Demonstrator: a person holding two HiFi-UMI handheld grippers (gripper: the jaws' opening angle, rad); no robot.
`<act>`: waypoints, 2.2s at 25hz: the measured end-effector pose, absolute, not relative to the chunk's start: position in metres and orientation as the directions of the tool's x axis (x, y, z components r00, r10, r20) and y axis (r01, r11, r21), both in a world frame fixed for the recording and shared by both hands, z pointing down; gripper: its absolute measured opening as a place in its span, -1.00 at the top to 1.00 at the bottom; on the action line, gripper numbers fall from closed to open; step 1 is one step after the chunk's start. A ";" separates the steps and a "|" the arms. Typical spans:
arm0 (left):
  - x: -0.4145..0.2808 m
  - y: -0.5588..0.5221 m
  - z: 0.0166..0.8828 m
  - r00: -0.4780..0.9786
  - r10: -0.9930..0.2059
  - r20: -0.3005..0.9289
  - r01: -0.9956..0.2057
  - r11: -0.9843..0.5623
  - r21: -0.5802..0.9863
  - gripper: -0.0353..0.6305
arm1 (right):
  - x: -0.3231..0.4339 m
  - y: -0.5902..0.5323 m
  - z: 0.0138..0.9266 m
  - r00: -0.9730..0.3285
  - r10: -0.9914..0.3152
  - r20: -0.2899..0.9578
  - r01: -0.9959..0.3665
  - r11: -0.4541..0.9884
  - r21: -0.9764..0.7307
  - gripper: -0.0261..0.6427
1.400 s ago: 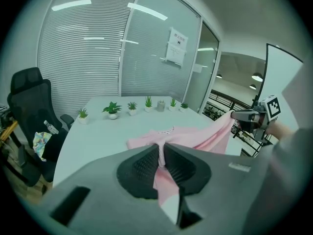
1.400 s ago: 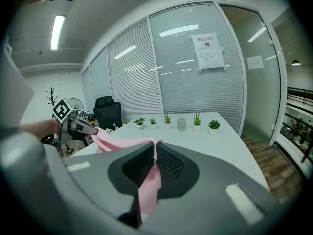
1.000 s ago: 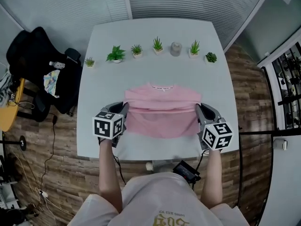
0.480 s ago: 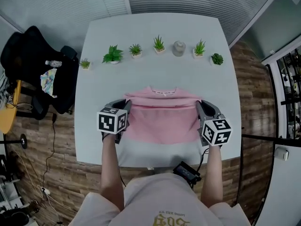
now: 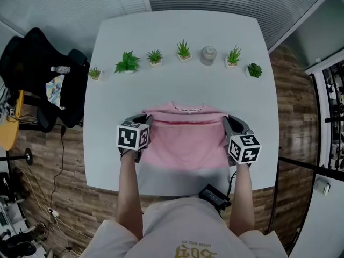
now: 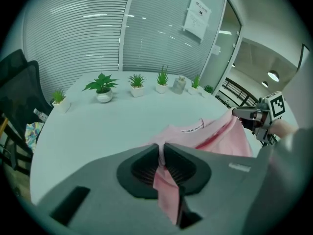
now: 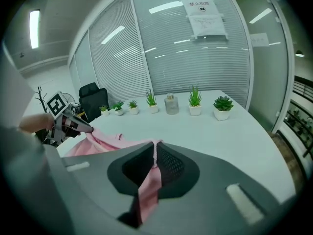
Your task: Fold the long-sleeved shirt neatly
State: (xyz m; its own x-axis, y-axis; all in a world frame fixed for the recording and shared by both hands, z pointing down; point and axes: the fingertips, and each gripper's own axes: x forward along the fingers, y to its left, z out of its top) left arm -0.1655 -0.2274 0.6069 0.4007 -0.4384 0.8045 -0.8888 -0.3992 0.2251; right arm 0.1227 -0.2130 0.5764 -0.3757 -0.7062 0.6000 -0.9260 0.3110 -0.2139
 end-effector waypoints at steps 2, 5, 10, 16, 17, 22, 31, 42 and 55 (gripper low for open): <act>-0.165 -0.231 0.613 0.395 -0.430 0.812 -0.891 -0.394 0.225 0.77 | 0.123 -0.217 0.584 -0.379 -0.697 0.609 -0.925 0.312 -0.217 0.83; -0.163 -0.236 0.620 0.386 -0.424 0.819 -0.896 -0.385 0.223 0.77 | 0.124 -0.223 0.595 -0.384 -0.686 0.618 -0.922 0.316 -0.223 0.83; -0.165 -0.242 0.629 0.355 -0.435 0.827 -0.911 -0.358 0.204 0.73 | 0.125 -0.229 0.611 -0.380 -0.671 0.636 -0.924 0.307 -0.228 0.82; -0.168 -0.254 0.626 0.324 -0.505 0.800 -0.933 -0.310 0.181 0.35 | 0.134 -0.237 0.617 -0.366 -0.685 0.630 -0.931 0.264 -0.254 0.57; -0.169 -0.255 0.624 0.321 -0.518 0.793 -0.936 -0.304 0.180 0.32 | 0.136 -0.237 0.615 -0.361 -0.692 0.625 -0.932 0.254 -0.257 0.54; -0.172 -0.261 0.612 0.293 -0.577 0.762 -0.945 -0.297 0.139 0.26 | 0.148 -0.234 0.603 -0.338 -0.722 0.603 -0.939 0.221 -0.262 0.50; -0.173 -0.258 0.561 0.293 -0.686 0.666 -0.945 -0.314 0.093 0.29 | 0.153 -0.216 0.562 -0.305 -0.793 0.527 -0.945 0.185 -0.268 0.53; -0.159 -0.217 0.526 0.396 -0.702 0.593 -0.910 -0.385 0.152 0.34 | 0.123 -0.176 0.515 -0.287 -0.841 0.458 -0.950 0.191 -0.245 0.56; -0.151 -0.149 0.467 0.495 -0.733 0.467 -0.856 -0.504 0.115 0.71 | 0.074 -0.095 0.444 -0.302 -0.881 0.365 -0.942 0.219 -0.253 0.63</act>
State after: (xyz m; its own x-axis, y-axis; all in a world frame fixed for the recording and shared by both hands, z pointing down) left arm -0.1509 -0.1494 0.4668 0.4947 -0.7331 0.4667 -0.8558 -0.5044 0.1149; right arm 0.0743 -0.0954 0.4441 -0.3023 -0.8806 0.3648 -0.9423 0.2185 -0.2535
